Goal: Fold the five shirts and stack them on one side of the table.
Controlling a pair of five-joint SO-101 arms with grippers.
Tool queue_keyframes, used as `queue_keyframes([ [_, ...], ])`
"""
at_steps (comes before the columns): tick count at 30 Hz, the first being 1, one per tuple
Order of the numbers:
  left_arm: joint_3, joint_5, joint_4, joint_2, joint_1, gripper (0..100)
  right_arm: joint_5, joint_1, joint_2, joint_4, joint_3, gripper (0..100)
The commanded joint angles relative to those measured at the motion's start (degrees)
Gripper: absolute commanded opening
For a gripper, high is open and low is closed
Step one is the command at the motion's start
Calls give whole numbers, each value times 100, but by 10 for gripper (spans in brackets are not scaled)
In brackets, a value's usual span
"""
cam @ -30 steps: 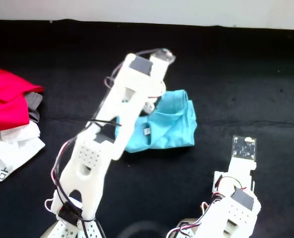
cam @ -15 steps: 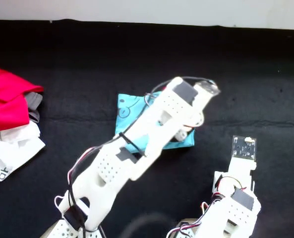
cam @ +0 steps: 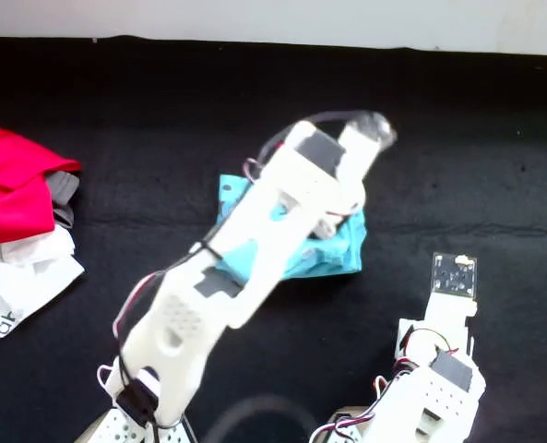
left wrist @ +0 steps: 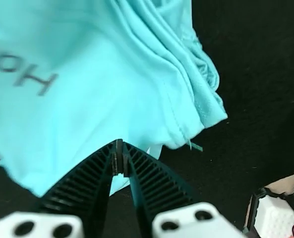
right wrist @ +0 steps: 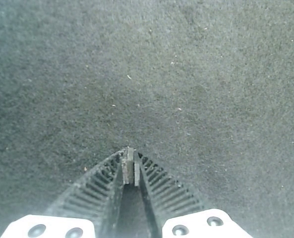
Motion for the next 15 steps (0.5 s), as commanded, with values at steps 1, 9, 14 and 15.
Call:
queue_keyframes([
  [1, -40, 44, -70, 251, 295, 9, -35, 145, -13, -136, 154, 5],
  [9, -13, 44, 325, -259, 848, 9, -35, 145, -13, -145, 154, 5],
  [14, -4, 9, 0, -1358, 330, 9, -35, 145, -13, -145, 154, 5],
  [15, 4, 9, -202, -1420, 101, 9, -35, 145, -13, -145, 154, 5],
])
